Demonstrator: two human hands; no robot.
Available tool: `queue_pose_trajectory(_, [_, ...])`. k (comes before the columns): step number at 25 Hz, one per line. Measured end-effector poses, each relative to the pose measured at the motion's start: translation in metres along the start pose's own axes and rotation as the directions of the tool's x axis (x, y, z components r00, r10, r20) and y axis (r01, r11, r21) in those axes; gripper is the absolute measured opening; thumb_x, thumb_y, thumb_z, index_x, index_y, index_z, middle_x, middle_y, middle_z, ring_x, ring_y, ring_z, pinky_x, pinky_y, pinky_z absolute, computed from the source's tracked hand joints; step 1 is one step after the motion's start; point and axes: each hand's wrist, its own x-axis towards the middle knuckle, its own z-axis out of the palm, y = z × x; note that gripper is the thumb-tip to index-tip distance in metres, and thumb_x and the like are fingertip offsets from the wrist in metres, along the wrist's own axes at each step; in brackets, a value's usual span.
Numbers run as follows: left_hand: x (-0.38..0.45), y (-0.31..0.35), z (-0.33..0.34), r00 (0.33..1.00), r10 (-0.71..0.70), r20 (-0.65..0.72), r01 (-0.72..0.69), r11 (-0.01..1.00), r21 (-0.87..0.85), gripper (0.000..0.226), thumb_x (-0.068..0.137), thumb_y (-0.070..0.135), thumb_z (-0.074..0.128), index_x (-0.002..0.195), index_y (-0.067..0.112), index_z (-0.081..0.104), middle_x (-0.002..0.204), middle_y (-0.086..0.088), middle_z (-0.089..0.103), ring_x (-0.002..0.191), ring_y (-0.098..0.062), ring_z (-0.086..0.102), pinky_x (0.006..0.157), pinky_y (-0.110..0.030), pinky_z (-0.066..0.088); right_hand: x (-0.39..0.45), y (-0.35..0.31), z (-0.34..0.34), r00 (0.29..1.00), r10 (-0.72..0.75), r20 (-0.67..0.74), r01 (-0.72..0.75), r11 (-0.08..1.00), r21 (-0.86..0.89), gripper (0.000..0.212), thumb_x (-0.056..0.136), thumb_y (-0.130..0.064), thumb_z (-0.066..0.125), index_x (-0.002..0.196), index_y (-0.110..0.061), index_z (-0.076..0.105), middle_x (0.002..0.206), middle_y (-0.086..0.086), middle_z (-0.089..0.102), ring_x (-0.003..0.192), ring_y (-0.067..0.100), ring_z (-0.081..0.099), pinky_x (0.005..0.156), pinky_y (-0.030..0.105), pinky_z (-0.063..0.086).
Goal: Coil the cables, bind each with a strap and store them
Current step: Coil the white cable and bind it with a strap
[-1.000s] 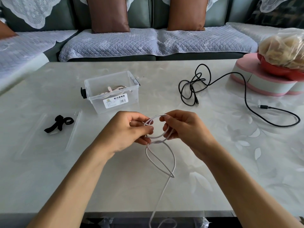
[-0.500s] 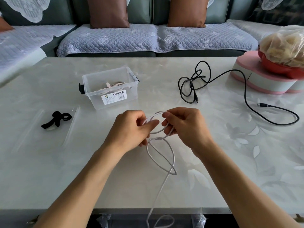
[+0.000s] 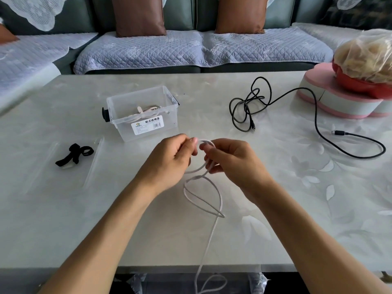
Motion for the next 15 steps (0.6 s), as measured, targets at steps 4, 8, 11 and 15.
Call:
queue_pose_trajectory(4, [0.003,0.000,0.001,0.973,-0.139,-0.184,0.091,0.965,-0.247,0.036,0.104,0.032,0.041,0.074,0.016,0.052,0.049,0.009,0.046,0.048,-0.010,0.041,0.054,-0.026,0.038,-0.002,0.004,0.003,0.972,0.085,0.217,-0.116,0.984,0.133,0.022,0.094,-0.022,0.061,0.098,-0.005,0.074,0.074,0.002,0.060,0.073,0.016,0.058,0.071,0.028,0.050])
queue_pose_trajectory(8, [0.002,0.003,-0.006,0.971,-0.234,-0.045,0.180,0.846,-0.501,0.037,0.101,0.031,0.050,0.074,0.013,0.066,0.064,-0.001,0.061,0.061,-0.016,0.057,0.059,-0.033,0.053,-0.002,0.000,0.000,0.980,0.023,0.197,-0.083,0.950,0.302,0.020,0.079,-0.030,0.067,0.086,-0.013,0.075,0.072,0.000,0.057,0.068,0.012,0.050,0.067,0.025,0.044])
queue_pose_trajectory(11, [0.000,0.001,-0.016,0.985,-0.166,-0.050,0.130,0.898,-0.420,0.031,0.098,0.029,0.056,0.076,0.018,0.075,0.071,-0.002,0.064,0.066,-0.016,0.058,0.063,-0.032,0.052,0.000,-0.003,0.002,0.988,-0.028,0.155,-0.021,0.951,0.309,0.016,0.092,-0.022,0.058,0.083,-0.014,0.069,0.082,0.003,0.066,0.077,0.013,0.059,0.071,0.027,0.045])
queue_pose_trajectory(15, [-0.001,0.003,-0.028,0.993,-0.105,-0.045,0.073,0.887,-0.456,0.019,0.090,0.035,0.066,0.091,0.019,0.075,0.065,-0.004,0.058,0.051,-0.020,0.045,0.047,-0.025,0.036,-0.003,-0.009,0.004,0.976,-0.079,0.204,0.038,0.980,0.198,0.020,0.101,-0.015,0.048,0.090,-0.009,0.063,0.081,0.006,0.067,0.073,0.017,0.062,0.065,0.028,0.050])
